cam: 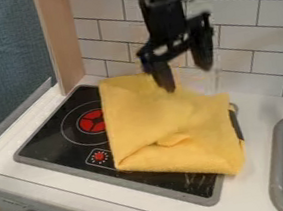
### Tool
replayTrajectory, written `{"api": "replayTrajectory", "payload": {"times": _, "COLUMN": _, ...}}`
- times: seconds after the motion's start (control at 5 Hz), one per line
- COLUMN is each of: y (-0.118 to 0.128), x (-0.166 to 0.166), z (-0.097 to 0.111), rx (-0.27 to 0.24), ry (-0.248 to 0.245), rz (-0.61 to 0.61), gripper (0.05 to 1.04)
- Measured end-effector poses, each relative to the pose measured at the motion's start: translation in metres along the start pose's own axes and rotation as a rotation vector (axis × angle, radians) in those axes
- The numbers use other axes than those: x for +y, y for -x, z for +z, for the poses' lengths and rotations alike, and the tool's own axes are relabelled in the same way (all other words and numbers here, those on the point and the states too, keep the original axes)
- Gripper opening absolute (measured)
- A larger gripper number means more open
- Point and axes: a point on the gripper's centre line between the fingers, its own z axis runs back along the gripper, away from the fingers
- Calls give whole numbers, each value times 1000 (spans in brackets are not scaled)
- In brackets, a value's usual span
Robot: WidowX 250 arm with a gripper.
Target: Fold the cloth from left to right
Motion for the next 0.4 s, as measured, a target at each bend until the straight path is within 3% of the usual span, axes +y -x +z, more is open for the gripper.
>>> {"api": "replayTrajectory", "payload": {"times": 0.2, "y": 3, "x": 1, "z": 20, "rx": -27, "ry": 26, "rz": -28, "gripper": 999}}
{"api": "replayTrajectory", "payload": {"times": 0.4, "y": 5, "x": 5, "z": 21, "rx": -18, "ry": 3, "rz": -59, "gripper": 999}}
